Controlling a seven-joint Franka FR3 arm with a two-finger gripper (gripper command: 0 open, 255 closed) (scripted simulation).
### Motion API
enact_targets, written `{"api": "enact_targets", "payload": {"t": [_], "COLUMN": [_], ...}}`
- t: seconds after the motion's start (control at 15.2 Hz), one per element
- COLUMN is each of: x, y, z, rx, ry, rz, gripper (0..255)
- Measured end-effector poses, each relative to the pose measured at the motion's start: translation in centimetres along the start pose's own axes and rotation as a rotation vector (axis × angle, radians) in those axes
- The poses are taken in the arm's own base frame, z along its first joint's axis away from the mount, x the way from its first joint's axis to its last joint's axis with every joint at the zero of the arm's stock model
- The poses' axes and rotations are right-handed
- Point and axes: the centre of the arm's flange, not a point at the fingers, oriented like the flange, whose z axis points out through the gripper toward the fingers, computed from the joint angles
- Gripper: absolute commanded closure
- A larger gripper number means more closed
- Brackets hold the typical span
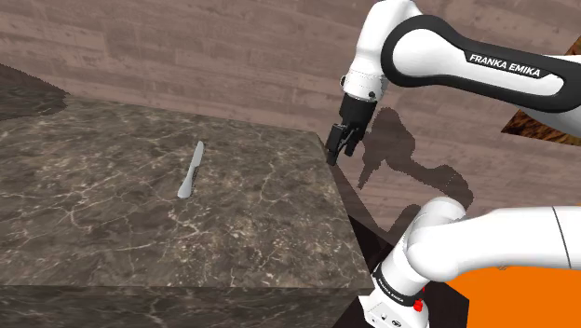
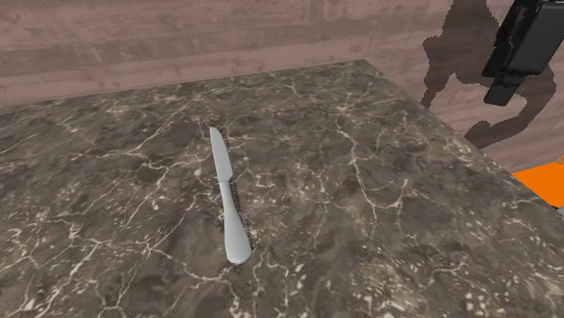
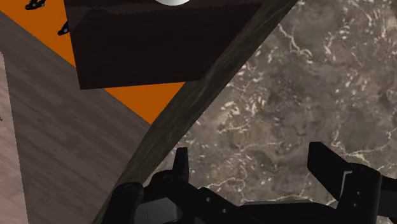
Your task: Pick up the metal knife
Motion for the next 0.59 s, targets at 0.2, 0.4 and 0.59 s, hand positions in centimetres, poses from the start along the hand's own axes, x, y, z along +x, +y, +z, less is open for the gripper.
{"api": "enact_targets", "payload": {"t": [0.2,0.4,0.59], "x": [0.9,2.3,4.5], "y": [-1.3,-4.2,-7.1], "z": [0.3,1.0,1.5], "rx": [0.004,0.013,0.025], "ry": [0.006,0.02,0.034], "rz": [0.028,0.094,0.167], "gripper": [0,0,0]}}
